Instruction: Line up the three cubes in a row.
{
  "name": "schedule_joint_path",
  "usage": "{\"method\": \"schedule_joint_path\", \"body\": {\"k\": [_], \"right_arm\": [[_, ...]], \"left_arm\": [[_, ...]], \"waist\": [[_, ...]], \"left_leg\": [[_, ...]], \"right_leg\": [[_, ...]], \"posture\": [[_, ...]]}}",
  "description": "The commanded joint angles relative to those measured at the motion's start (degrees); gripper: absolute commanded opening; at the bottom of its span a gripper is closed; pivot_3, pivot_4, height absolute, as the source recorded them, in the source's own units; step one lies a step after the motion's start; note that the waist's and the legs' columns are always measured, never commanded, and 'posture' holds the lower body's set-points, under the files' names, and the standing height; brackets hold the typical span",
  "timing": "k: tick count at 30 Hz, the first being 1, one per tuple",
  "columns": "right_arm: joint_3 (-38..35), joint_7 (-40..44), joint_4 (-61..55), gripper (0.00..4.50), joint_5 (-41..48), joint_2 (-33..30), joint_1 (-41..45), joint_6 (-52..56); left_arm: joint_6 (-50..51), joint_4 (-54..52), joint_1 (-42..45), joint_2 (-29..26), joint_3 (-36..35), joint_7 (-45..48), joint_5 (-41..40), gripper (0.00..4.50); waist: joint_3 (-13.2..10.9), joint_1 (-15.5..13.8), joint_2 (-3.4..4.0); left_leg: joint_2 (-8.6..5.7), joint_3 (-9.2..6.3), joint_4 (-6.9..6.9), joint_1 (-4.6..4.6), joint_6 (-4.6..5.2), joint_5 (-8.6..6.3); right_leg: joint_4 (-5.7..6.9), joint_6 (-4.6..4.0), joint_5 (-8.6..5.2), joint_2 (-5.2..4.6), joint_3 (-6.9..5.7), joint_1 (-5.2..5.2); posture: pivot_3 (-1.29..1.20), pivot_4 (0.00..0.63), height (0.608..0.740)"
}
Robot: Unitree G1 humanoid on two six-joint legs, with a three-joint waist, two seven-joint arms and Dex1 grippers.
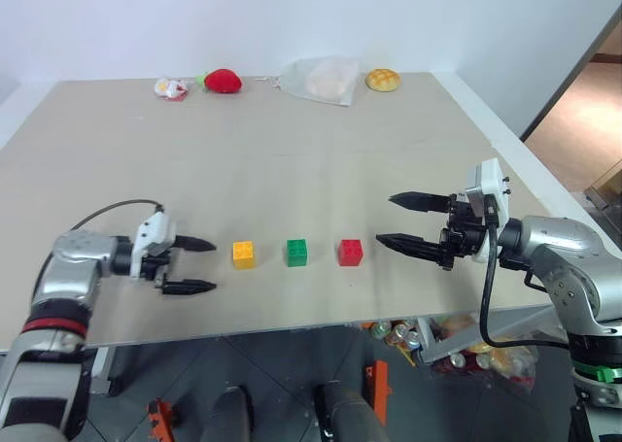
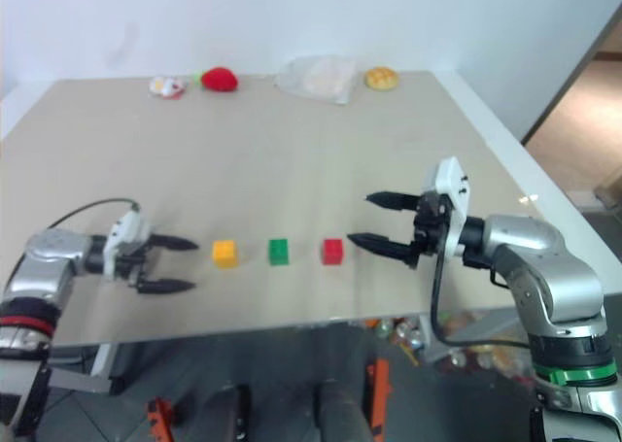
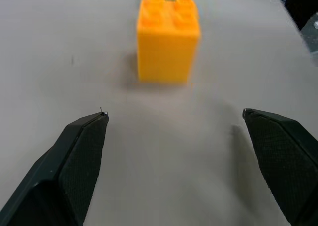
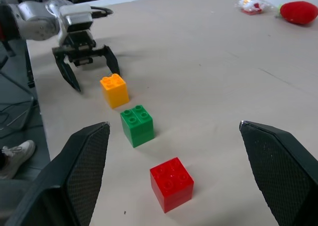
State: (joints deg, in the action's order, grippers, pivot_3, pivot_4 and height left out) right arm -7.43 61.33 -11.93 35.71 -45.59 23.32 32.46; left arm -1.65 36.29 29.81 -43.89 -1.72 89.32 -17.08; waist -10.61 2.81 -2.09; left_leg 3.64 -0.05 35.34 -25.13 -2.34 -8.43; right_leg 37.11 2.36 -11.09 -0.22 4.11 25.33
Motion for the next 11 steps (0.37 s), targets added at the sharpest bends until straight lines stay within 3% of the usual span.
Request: {"method": "schedule_joint_path", "body": {"k": [1,4,11], "right_arm": [[-2.3,0.6,0.4,4.34,-0.2,-1.5,-0.8,-1.2],[-3.5,0.3,2.8,4.34,-1.4,-2.1,-2.9,-2.4],[-4.3,0.3,6.9,4.34,-3.5,-2.7,-6.2,-5.0]], "left_arm": [[12.1,-9.0,-1.5,-2.3,-5.9,-10.7,-3.1,4.48],[20.4,-15.9,-3.7,-2.2,-11.4,-21.4,-5.3,4.48],[31.5,-32.8,-14.3,-2.3,-18.6,-26.2,-13.9,4.48]], "waist": [[0.0,-0.3,0.00],[0.0,-0.5,-0.01],[0.0,-0.1,0.00]], "left_leg": [[0.00,0.00,0.01,0.00,0.00,0.00],[0.00,0.01,0.04,-0.01,0.00,0.00],[0.01,0.19,-0.02,0.08,-0.01,-0.02]], "right_leg": [[0.00,0.00,0.00,-0.02,-0.01,-0.01],[0.00,0.01,-0.01,-0.13,-0.11,-0.08],[-0.02,0.00,-0.04,-0.19,-0.08,-0.03]], "posture": [[0.00,0.150,0.740],[0.00,0.150,0.740],[0.00,0.150,0.740]]}}
